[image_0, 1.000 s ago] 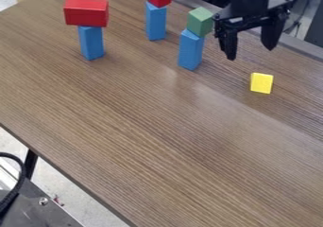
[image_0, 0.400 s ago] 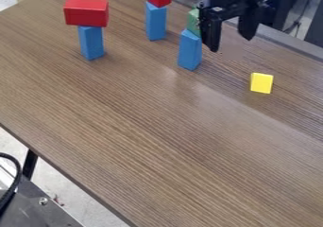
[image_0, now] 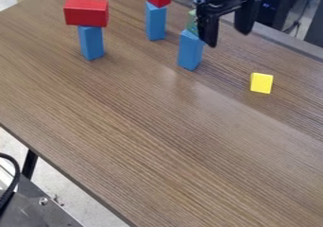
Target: Put the green block on the table
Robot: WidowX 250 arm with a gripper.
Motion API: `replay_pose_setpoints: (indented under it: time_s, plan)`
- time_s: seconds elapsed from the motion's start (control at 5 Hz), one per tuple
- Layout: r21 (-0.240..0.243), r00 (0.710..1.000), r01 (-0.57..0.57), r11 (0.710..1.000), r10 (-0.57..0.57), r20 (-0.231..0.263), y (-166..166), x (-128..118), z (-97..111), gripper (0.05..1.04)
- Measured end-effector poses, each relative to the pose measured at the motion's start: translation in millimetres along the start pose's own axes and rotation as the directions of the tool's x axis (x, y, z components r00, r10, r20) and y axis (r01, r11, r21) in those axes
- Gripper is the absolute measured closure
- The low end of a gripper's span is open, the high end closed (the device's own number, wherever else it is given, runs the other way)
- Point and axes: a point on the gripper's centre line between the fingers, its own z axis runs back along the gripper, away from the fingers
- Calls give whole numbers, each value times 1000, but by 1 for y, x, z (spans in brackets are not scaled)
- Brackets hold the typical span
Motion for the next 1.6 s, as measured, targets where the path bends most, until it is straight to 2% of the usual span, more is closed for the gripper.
replay_pose_setpoints:
  time_s: [0.4,0.8,1.2,1.4,1.6]
  plan:
    - [24,1000,-25,999,25,-10,-1,12,-10,82]
    - [15,999,-42,999,42,-4,-1,20,-6,82]
    - [39,998,-65,997,65,-5,0,31,-14,82]
    - [28,998,-70,997,69,9,-4,38,-12,82]
    - [49,997,-73,996,72,17,-2,42,-21,132]
